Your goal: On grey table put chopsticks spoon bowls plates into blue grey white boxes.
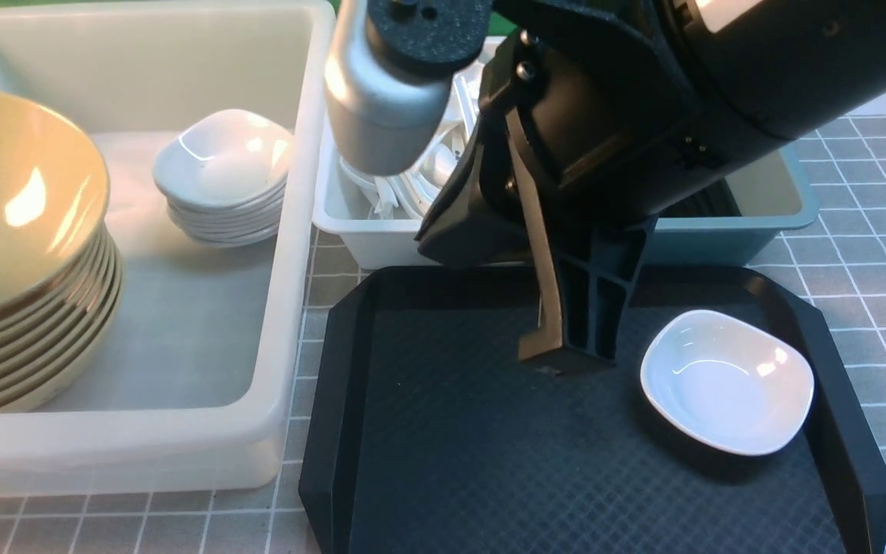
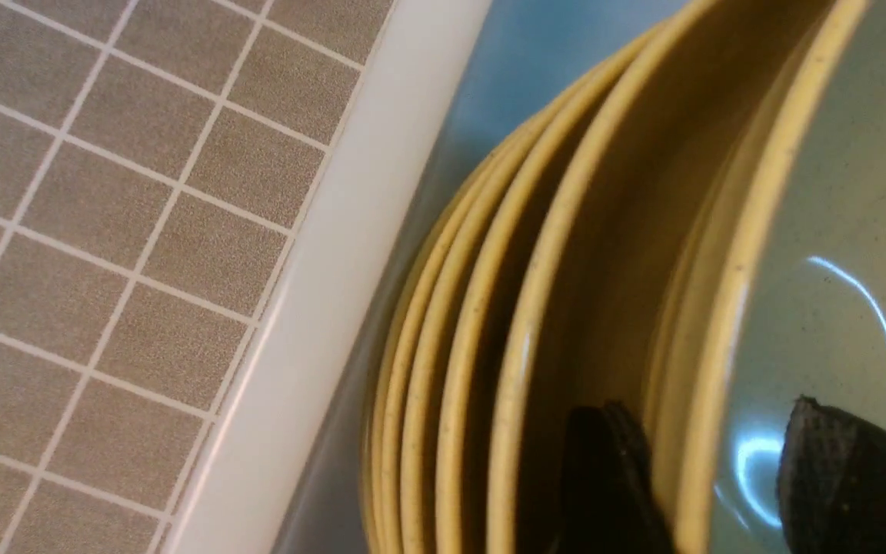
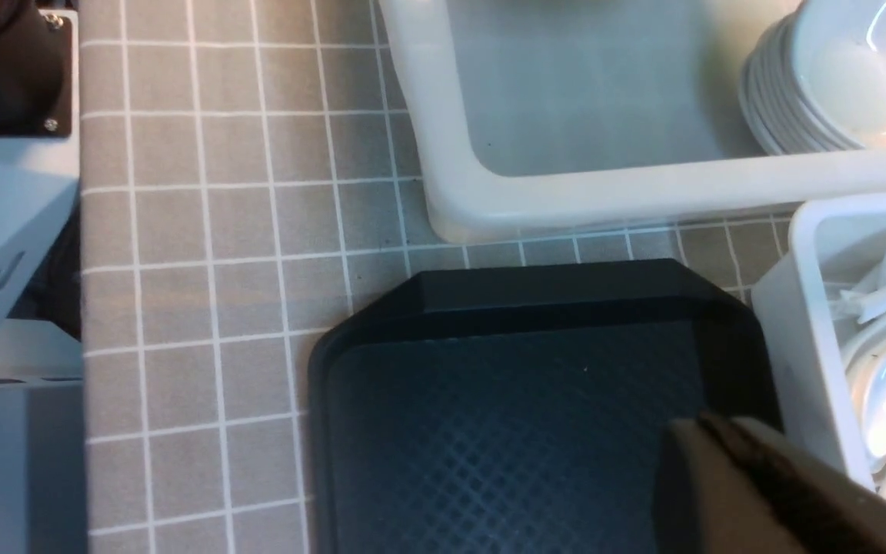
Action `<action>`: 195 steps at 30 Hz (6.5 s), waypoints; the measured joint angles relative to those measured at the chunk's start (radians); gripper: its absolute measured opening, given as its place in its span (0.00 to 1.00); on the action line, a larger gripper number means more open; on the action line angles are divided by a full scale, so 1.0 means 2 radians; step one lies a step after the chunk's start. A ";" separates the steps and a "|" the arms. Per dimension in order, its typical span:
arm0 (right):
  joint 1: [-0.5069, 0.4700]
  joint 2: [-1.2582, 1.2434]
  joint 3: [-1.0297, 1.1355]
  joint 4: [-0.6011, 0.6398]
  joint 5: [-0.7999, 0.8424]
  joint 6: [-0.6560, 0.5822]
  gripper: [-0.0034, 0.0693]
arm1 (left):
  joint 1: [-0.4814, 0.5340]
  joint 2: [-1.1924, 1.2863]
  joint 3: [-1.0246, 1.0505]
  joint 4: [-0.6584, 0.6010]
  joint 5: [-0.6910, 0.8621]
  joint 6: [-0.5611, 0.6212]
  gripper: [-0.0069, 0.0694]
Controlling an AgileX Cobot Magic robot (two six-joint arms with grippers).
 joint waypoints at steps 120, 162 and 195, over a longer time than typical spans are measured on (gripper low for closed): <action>-0.066 -0.080 0.205 0.029 -0.109 0.111 0.11 | -0.266 0.356 -0.438 0.024 0.078 0.022 0.33; -0.065 -0.309 0.376 0.028 -0.320 0.120 0.11 | -0.297 -0.646 0.337 0.153 -0.087 -0.124 0.08; -0.060 -0.431 0.504 0.054 -0.466 0.120 0.15 | -0.297 -0.757 0.387 0.149 -0.077 -0.133 0.08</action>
